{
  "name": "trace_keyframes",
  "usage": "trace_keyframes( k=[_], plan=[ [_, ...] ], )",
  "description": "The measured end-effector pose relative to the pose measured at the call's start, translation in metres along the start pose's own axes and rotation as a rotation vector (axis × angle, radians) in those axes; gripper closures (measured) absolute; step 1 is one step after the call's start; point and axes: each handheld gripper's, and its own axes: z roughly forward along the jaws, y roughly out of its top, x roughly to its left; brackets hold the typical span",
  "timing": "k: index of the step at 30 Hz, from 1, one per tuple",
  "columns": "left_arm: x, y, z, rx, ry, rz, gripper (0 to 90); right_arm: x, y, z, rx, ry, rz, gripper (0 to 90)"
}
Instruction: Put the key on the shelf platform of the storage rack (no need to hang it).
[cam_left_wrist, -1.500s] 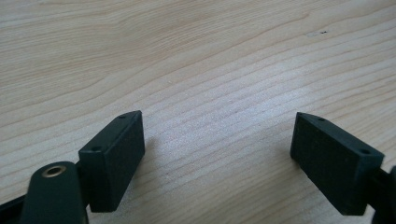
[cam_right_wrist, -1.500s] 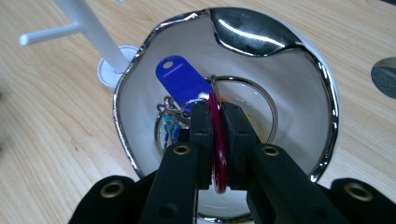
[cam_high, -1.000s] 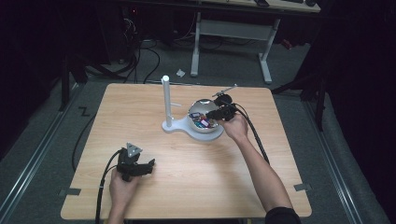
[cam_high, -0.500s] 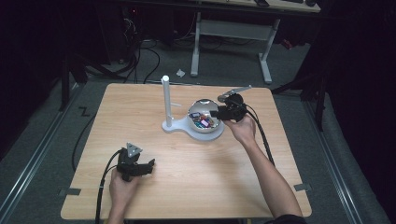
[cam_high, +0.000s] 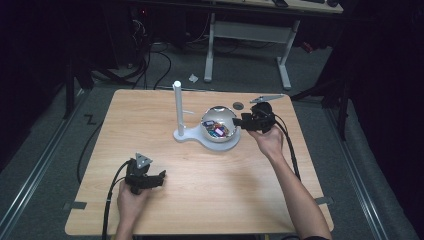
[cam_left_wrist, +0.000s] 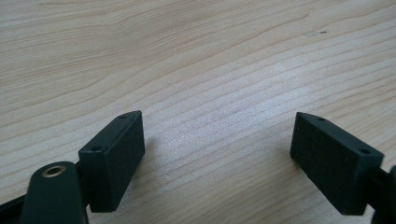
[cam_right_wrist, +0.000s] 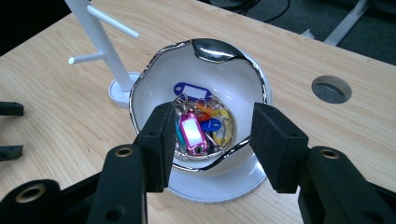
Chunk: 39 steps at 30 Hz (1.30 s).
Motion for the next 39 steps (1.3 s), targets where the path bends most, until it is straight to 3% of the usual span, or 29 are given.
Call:
trace_keyframes(
  k=[21, 31, 36, 39],
  plan=[
    [0.000, 0.000, 0.000, 0.000, 0.000, 0.000, 18.2, 0.000, -0.011, -0.039, -0.070, -0.027, -0.012, 49.8],
    [0.000, 0.000, 0.000, 0.000, 0.001, 0.000, 18.2, 0.001, -0.024, -0.058, -0.089, -0.033, 0.003, 49.6],
    [0.000, 0.000, 0.000, 0.000, 0.001, 0.000, 18.2, 0.002, -0.034, -0.071, -0.134, -0.034, 0.012, 49.5],
    [0.000, 0.000, 0.000, 0.000, 0.001, 0.000, 18.2, 0.003, -0.037, -0.077, -0.126, -0.043, 0.015, 49.5]
  ],
)
